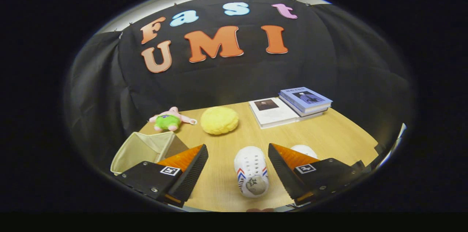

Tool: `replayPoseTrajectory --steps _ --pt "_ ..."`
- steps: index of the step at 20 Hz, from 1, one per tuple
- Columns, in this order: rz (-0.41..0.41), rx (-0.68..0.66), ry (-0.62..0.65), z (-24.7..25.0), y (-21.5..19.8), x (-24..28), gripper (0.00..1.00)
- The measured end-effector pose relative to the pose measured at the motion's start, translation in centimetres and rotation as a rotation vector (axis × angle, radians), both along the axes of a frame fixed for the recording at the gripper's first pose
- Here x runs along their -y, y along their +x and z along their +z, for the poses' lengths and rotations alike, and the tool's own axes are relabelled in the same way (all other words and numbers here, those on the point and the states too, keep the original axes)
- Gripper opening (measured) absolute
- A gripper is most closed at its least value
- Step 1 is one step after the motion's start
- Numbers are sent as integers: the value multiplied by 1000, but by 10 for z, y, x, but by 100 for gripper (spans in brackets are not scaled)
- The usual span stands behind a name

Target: Open the storage box then place both shoes into the box .Put the left shoe in first, then the right shoe, with the right side of both shoes facing outward in a uniform manner.

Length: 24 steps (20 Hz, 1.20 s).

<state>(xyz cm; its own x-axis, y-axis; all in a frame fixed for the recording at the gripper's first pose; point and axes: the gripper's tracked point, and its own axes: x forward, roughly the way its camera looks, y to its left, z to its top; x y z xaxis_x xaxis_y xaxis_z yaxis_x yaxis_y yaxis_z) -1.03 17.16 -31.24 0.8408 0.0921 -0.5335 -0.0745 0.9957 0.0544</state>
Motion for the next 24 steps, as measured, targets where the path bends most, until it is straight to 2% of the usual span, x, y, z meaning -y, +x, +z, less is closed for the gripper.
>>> replayPoseTrajectory --steps 6,10,14,16,22,24 --pt "-62 -93 -45 -71 -8 33 98" --pt "-80 -149 -47 -112 -12 36 85" --pt "-122 -188 -16 -141 -14 44 79" --pt "-118 -201 25 -147 -14 39 75" --pt "-55 -251 -3 -170 -24 30 67" --pt "-70 -262 32 -172 -23 31 64"
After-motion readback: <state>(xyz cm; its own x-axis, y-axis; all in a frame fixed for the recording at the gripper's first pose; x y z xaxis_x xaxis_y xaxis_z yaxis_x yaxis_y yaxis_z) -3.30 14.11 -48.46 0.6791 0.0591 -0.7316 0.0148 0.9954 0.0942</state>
